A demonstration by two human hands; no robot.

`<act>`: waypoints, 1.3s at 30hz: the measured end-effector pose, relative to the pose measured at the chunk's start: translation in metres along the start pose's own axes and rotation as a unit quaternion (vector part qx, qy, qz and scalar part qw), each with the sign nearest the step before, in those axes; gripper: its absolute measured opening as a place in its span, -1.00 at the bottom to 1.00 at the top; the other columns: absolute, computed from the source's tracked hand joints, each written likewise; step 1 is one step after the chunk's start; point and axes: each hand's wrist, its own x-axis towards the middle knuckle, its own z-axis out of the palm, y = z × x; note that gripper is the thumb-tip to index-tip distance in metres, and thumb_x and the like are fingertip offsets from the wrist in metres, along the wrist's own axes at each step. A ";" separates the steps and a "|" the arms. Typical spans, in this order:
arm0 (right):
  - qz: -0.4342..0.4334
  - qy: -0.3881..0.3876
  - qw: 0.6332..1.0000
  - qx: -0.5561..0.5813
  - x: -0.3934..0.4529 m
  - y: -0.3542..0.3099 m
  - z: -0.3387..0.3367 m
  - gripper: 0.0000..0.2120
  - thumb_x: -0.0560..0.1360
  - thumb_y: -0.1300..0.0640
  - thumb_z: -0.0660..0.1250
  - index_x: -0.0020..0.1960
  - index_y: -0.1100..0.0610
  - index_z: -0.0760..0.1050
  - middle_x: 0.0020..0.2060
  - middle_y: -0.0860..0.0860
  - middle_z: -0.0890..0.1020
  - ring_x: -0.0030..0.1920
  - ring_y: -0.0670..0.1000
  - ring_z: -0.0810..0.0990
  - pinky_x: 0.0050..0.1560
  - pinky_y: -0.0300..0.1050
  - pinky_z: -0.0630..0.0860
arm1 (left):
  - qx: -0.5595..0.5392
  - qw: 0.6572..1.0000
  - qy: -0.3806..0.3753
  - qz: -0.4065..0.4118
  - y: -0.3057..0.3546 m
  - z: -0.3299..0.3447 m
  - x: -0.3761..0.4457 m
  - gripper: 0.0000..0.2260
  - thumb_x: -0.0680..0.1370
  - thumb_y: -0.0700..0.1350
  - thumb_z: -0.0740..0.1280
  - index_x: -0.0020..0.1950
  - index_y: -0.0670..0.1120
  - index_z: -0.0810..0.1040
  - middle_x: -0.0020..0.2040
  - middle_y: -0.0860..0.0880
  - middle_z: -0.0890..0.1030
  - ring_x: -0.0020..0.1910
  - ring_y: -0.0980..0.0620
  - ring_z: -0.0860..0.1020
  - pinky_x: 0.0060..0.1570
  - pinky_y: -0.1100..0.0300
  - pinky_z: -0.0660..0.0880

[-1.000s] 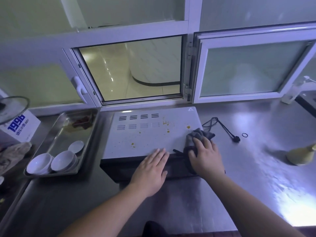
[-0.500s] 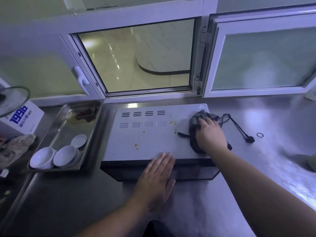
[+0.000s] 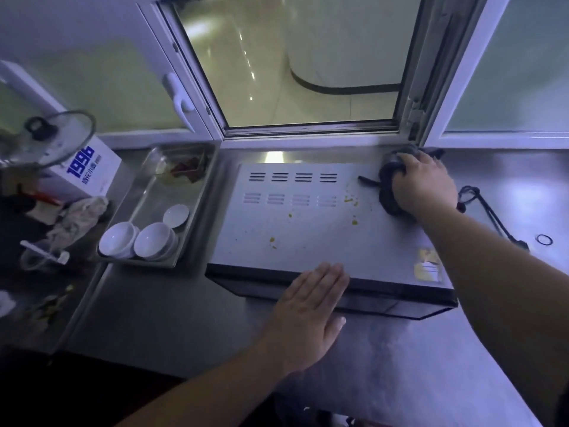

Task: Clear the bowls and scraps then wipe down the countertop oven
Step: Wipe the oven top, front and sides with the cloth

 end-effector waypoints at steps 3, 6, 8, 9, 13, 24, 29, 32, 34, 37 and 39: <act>-0.020 -0.015 1.000 -0.003 -0.012 0.002 0.004 -0.48 0.60 -0.07 0.02 0.54 -0.06 0.34 0.55 0.04 0.36 0.56 0.22 0.23 0.49 0.16 0.29 | 0.006 1.000 0.001 0.006 -0.001 0.002 -0.001 -0.39 0.65 0.12 0.23 0.64 -0.08 0.19 0.65 -0.02 0.15 0.63 0.01 0.10 0.54 -0.03 0.22; -0.052 -0.033 0.998 -0.023 -0.038 -0.002 0.007 -0.46 0.59 -0.07 0.02 0.54 -0.04 0.35 0.53 0.05 0.38 0.55 0.23 0.25 0.45 0.15 0.32 | 0.006 1.000 -0.003 0.005 -0.003 0.005 -0.001 -0.40 0.66 0.12 0.21 0.64 -0.09 0.18 0.65 -0.02 0.15 0.64 0.01 0.10 0.54 -0.04 0.21; -0.066 -0.038 0.997 -0.030 -0.062 -0.006 0.009 -0.46 0.57 -0.07 0.02 0.52 -0.03 0.37 0.51 0.05 0.40 0.52 0.23 0.28 0.40 0.15 0.37 | 0.006 1.000 -0.005 0.003 -0.003 0.006 0.000 -0.41 0.66 0.12 0.19 0.64 -0.09 0.20 0.65 -0.02 0.17 0.63 0.01 0.10 0.55 -0.03 0.19; -0.067 -0.041 0.996 -0.032 -0.075 -0.008 0.012 -0.47 0.58 -0.06 0.04 0.51 -0.03 0.38 0.51 0.04 0.41 0.52 0.23 0.29 0.39 0.15 0.38 | 0.010 1.000 -0.009 0.004 -0.002 0.005 0.000 -0.41 0.66 0.13 0.18 0.64 -0.09 0.20 0.65 -0.03 0.17 0.63 0.00 0.10 0.55 -0.03 0.18; -0.063 -0.040 0.996 -0.044 -0.125 -0.017 0.022 -0.45 0.54 -0.10 0.02 0.49 -0.08 0.39 0.48 0.00 0.44 0.50 0.23 0.33 0.35 0.13 0.42 | 0.020 0.999 -0.026 -0.004 0.001 0.002 0.000 -0.38 0.65 0.17 0.15 0.64 -0.10 0.19 0.65 -0.04 0.14 0.64 0.00 0.06 0.56 -0.02 0.11; -0.064 -0.045 0.995 -0.059 -0.212 -0.027 0.034 -0.38 0.49 -0.11 0.00 0.52 -0.08 0.39 0.48 -0.05 0.45 0.49 0.20 0.36 0.43 0.09 0.38 | 0.006 1.000 -0.009 0.010 -0.042 -0.010 -0.022 -0.41 0.64 0.12 0.19 0.62 -0.12 0.24 0.64 -0.03 0.18 0.63 0.02 0.13 0.54 -0.01 0.16; -0.058 -0.056 0.995 -0.067 -0.183 -0.046 0.034 -0.40 0.54 -0.11 0.00 0.56 -0.09 0.30 0.51 -0.03 0.39 0.53 0.20 0.28 0.44 0.11 0.35 | 0.004 1.000 -0.006 0.009 -0.048 -0.008 -0.026 -0.40 0.63 0.10 0.23 0.61 -0.13 0.26 0.64 -0.05 0.18 0.63 0.01 0.11 0.54 -0.05 0.21; -0.053 -0.064 0.995 -0.056 -0.147 -0.059 0.036 -0.44 0.61 -0.06 0.10 0.61 -0.10 0.21 0.60 0.00 0.26 0.61 0.19 0.13 0.54 0.13 0.19 | 0.006 1.000 -0.006 0.011 -0.047 -0.007 -0.025 -0.38 0.63 0.10 0.23 0.63 -0.12 0.20 0.65 -0.05 0.16 0.64 0.01 0.09 0.57 -0.02 0.14; -0.052 -0.061 0.995 -0.052 -0.119 -0.067 0.036 -0.45 0.62 -0.06 0.07 0.61 -0.08 0.19 0.62 0.03 0.23 0.62 0.19 0.10 0.55 0.15 0.16 | 0.009 1.000 -0.005 0.019 -0.049 -0.006 -0.026 -0.39 0.65 0.10 0.21 0.64 -0.13 0.19 0.65 -0.05 0.15 0.64 0.00 0.09 0.57 -0.03 0.14; -0.051 -0.057 0.996 -0.049 -0.082 -0.078 0.038 -0.44 0.62 -0.06 0.03 0.61 -0.05 0.21 0.61 0.05 0.24 0.61 0.19 0.12 0.54 0.17 0.17 | 0.004 1.000 -0.005 0.026 -0.051 -0.005 -0.026 -0.41 0.67 0.10 0.19 0.63 -0.13 0.19 0.65 -0.05 0.14 0.63 0.00 0.10 0.55 -0.04 0.20; -0.053 -0.057 0.996 -0.044 -0.062 -0.085 0.039 -0.44 0.60 -0.05 0.02 0.60 -0.04 0.22 0.60 0.07 0.26 0.60 0.19 0.14 0.54 0.17 0.18 | 0.001 1.000 -0.004 0.024 -0.051 -0.004 -0.027 -0.42 0.68 0.10 0.18 0.64 -0.13 0.18 0.65 -0.05 0.14 0.63 0.00 0.10 0.55 -0.04 0.22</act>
